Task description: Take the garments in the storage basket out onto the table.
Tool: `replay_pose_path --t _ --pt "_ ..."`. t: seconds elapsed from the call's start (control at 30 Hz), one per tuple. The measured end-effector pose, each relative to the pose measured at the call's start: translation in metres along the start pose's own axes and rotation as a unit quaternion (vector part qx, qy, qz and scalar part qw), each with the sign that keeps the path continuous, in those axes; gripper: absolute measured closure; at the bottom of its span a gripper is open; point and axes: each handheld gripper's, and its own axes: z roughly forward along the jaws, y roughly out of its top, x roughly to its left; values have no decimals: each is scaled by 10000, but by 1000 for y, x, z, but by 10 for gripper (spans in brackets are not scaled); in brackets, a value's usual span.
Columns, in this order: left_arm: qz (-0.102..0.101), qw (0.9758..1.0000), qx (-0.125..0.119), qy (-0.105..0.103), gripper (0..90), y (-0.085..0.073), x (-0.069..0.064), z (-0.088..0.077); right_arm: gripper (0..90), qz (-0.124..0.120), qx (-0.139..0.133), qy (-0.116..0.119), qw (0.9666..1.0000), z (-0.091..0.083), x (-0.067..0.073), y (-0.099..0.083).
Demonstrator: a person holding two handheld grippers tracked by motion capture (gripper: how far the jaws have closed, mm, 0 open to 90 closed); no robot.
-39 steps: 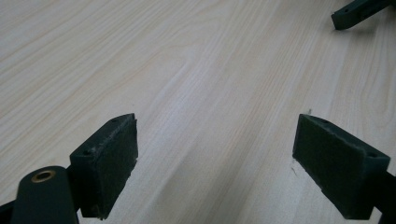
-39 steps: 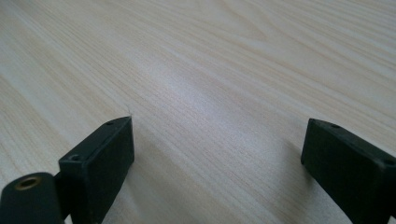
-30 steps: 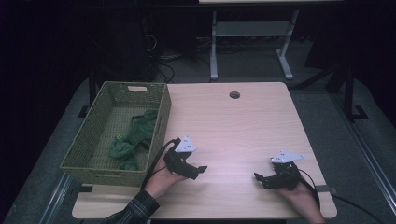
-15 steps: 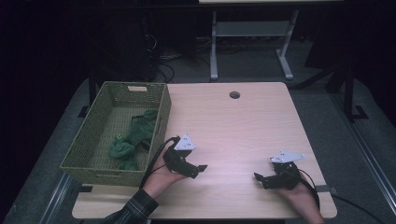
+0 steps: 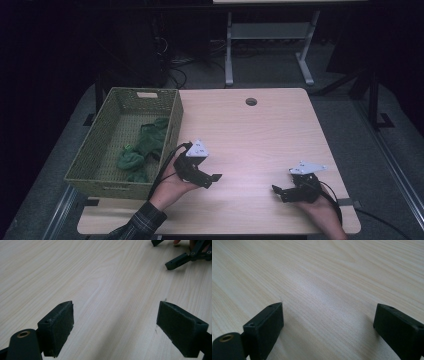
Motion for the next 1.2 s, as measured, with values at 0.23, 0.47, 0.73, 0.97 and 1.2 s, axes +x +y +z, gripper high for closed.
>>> replay_pose_path --t 0.23,0.47,0.73,0.97,1.2 --pt "61 10000 52 -28 137 5 -1 -3 90 -5 -2 1 10000 0 0 0" --pt "71 10000 -23 -17 137 12 1 -10 91 -1 -1 4 10000 0 0 0" --pt "134 9999 -72 -50 137 20 3 -15 91 0 -7 2 10000 0 0 0" --pt "224 9996 -53 -158 140 24 6 -19 91 -4 -5 0 10000 0 0 0" --pt "229 9996 -39 -145 140 30 17 -30 91 -5 -6 2 10000 0 0 0"
